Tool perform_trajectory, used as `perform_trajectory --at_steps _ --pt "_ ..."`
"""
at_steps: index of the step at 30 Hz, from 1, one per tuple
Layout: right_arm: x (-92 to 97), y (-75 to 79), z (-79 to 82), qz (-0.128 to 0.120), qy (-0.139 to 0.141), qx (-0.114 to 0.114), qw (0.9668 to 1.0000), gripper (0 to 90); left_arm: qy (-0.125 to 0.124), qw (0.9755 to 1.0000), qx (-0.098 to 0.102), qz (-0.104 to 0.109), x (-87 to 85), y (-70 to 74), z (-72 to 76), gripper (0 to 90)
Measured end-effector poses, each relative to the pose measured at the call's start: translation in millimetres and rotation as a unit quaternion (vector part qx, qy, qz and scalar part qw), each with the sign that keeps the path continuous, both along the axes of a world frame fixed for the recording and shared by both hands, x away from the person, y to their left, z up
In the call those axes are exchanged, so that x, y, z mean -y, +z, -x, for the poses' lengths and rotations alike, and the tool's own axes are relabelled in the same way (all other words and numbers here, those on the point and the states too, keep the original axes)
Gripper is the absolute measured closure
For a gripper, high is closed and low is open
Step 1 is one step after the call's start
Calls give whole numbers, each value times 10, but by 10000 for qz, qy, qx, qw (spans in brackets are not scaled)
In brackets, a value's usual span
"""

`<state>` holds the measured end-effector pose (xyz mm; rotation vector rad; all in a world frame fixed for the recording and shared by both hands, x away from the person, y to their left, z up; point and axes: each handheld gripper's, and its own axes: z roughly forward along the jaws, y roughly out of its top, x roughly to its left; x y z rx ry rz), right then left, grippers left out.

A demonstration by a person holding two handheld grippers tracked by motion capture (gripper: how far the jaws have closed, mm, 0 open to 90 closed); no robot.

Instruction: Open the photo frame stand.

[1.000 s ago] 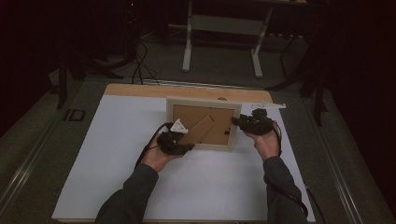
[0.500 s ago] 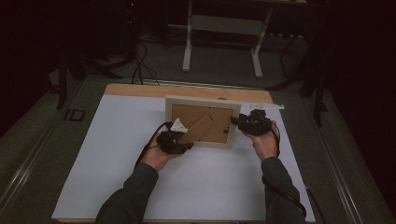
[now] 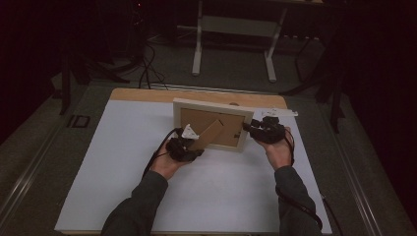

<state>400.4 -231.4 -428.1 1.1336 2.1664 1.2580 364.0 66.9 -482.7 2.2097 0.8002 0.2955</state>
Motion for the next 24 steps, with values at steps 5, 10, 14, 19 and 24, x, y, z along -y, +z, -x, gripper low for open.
perform_trajectory --at_steps 5,10,14,19,24 --pt "-11 3 4 47 -13 49 10000 622 46 10000 -16 -10 17 -14 -21 730" --pt "-43 18 8 196 -28 107 9997 622 106 9999 -46 27 40 -38 -44 749" --pt "-59 24 11 298 -28 160 9994 622 94 9999 -28 32 57 -34 -29 754" --pt "-57 17 15 276 -39 193 9994 621 56 10000 -17 41 74 -25 -4 754" --pt "-47 24 28 286 -40 223 9993 621 55 9999 40 79 104 -31 18 756"
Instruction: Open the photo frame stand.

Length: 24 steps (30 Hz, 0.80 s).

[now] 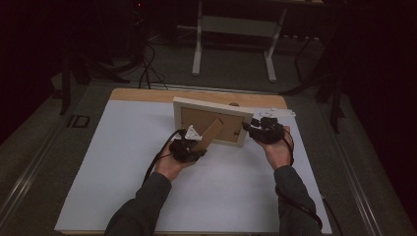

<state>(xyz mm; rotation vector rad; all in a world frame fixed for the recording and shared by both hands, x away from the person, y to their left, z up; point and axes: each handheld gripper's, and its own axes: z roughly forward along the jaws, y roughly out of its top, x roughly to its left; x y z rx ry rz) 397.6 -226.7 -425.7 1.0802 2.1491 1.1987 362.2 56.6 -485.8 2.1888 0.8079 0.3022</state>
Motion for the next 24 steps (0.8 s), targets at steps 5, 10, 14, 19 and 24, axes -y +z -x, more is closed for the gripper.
perform_trajectory --at_steps 5,10,14,19,24 --pt "8 -1 10 14 -10 38 10000 621 31 10000 -36 34 13 -12 -4 763" --pt "9 -9 26 7 13 75 10000 621 40 10000 -14 81 27 -26 29 766" --pt "8 -9 39 52 48 111 9999 621 10 10000 -1 96 49 -32 70 767" --pt "-5 -16 77 69 106 157 9998 620 -8 9999 42 122 55 -48 137 767" --pt "-29 -30 133 71 134 226 9996 619 53 9999 33 153 28 -79 169 771"
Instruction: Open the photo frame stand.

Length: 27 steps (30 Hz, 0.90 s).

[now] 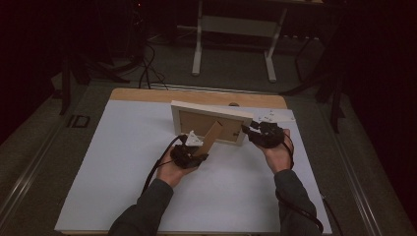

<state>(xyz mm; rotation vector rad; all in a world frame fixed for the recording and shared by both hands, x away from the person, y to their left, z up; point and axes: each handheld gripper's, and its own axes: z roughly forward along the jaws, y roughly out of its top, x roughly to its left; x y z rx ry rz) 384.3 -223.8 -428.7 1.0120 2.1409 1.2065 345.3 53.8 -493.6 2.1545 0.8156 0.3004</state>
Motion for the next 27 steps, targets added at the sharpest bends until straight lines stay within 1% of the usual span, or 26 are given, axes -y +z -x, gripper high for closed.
perform_trajectory --at_steps 7,12,17,22,27 --pt "-57 -14 132 144 84 114 9998 619 62 10000 -54 -13 -74 -49 42 781" --pt "-101 -12 203 295 109 186 9993 621 146 9997 -162 86 -117 -84 61 788" --pt "-126 -18 262 388 150 250 9988 621 129 9998 -147 69 -120 -103 101 791" --pt "-155 -26 326 476 144 306 9983 621 166 9997 -173 102 -140 -139 125 796" --pt "-184 -32 387 560 198 354 9976 621 154 9997 -187 85 -170 -160 152 799"
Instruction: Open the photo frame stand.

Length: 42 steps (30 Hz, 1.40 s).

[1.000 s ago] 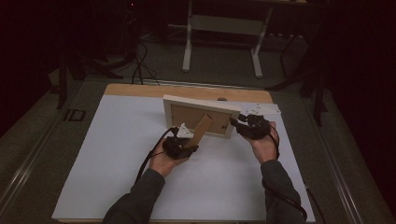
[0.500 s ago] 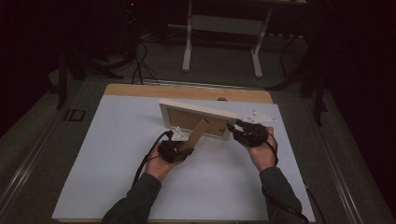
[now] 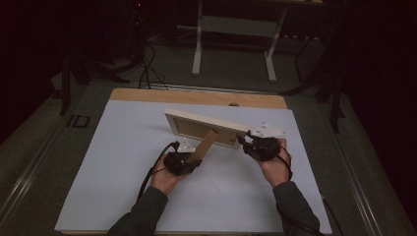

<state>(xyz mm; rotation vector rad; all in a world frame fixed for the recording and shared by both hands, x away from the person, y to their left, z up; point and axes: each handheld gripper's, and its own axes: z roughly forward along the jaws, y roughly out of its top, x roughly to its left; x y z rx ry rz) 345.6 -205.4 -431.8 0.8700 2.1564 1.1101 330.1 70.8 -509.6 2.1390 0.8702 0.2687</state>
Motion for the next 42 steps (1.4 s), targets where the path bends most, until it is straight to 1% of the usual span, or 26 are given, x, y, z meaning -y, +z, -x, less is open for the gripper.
perform_trajectory --at_steps 6,10,16,23,26,30,35,37,42 --pt "-22 -24 76 43 31 58 10000 619 7 10000 -35 -10 -11 -46 28 804" --pt "-35 -43 128 100 51 118 9999 617 -43 10000 -41 -66 -7 -72 53 806" --pt "-29 -65 149 31 34 124 9999 615 -25 10000 -54 -13 -15 -83 57 808" --pt "-20 -77 149 -31 39 124 9999 611 -53 10000 -45 -26 -20 -83 55 801" --pt "-18 -76 146 -28 54 121 9999 609 -60 10000 -30 -58 -36 -75 54 766" --pt "-7 -77 137 -60 79 92 9999 601 -38 10000 -2 -34 -79 -53 59 724" --pt "-6 -82 121 -131 132 27 9998 560 34 9999 20 93 -138 -26 74 674" --pt "-12 -88 121 -129 122 44 9998 548 53 9999 30 104 -154 -22 85 657" --pt "-21 -98 115 -145 151 13 9998 505 47 9997 1 250 -206 -16 97 638"
